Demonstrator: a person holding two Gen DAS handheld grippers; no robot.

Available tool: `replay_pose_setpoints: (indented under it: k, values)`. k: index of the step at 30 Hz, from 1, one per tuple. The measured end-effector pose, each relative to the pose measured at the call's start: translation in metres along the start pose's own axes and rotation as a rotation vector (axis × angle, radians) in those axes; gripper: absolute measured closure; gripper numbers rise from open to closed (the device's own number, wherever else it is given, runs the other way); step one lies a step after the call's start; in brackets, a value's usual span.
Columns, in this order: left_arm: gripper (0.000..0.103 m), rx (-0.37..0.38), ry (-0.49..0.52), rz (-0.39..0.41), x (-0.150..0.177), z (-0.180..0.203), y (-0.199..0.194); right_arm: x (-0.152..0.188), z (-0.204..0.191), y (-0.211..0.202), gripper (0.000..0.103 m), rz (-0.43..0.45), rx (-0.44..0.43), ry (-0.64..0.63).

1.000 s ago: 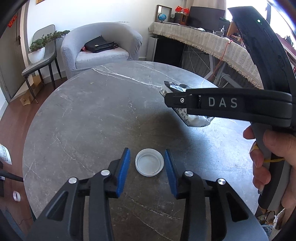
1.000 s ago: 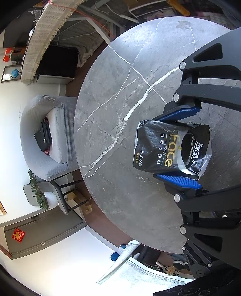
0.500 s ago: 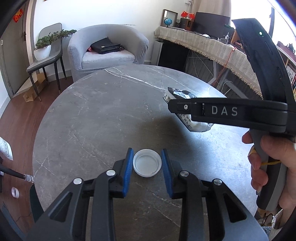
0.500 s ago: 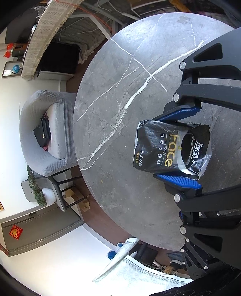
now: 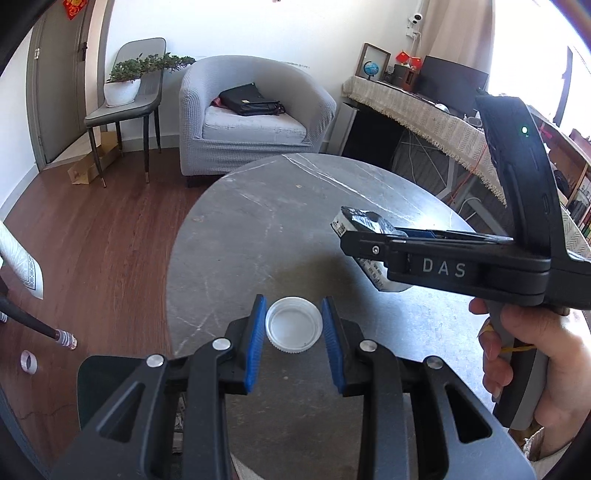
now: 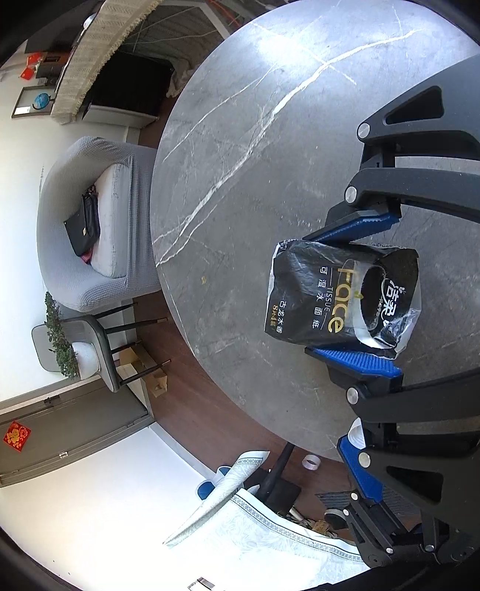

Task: Collect trash
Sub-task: 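Carry the black package and white cap over the green bin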

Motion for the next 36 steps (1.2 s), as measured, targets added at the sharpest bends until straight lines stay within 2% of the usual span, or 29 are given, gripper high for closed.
replay_pose_setpoints:
  k: [7,13,17,24,30,36]
  values:
    - [0.070,-0.040,-0.036,0.043,0.001,-0.032,-0.027,-0.006,-0.037,0.009,0.050,0.002,-0.036,-0.031]
    - [0.070,-0.095,-0.066,0.051,0.009,-0.063,-0.046,-0.008,-0.068,0.016,0.050,-0.002,-0.066,-0.062]
    - [0.070,-0.106,-0.105,0.053,0.013,-0.082,-0.053,-0.006,-0.089,0.022,0.050,-0.007,-0.085,-0.088]
    - [0.070,-0.124,-0.153,-0.001,0.035,-0.115,-0.056,0.003,-0.125,0.029,0.050,-0.019,-0.112,-0.127]
    - [0.070,-0.175,-0.159,-0.074,0.063,-0.138,-0.054,0.015,-0.161,0.034,0.050,-0.036,-0.143,-0.174]
    - [0.070,-0.193,-0.171,-0.162,0.093,-0.159,-0.047,0.026,-0.189,0.041,0.050,-0.060,-0.167,-0.214]
Point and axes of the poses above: each gripper's, at about its wrist camera, not at the fingertips, and y roughly the way its jaws point, z to its right, x to its underside, the point moved 3 cm from there along y, roughly the way its jaws point, and after that the axes turned 5 degrees about y, right-handed, at the moved point
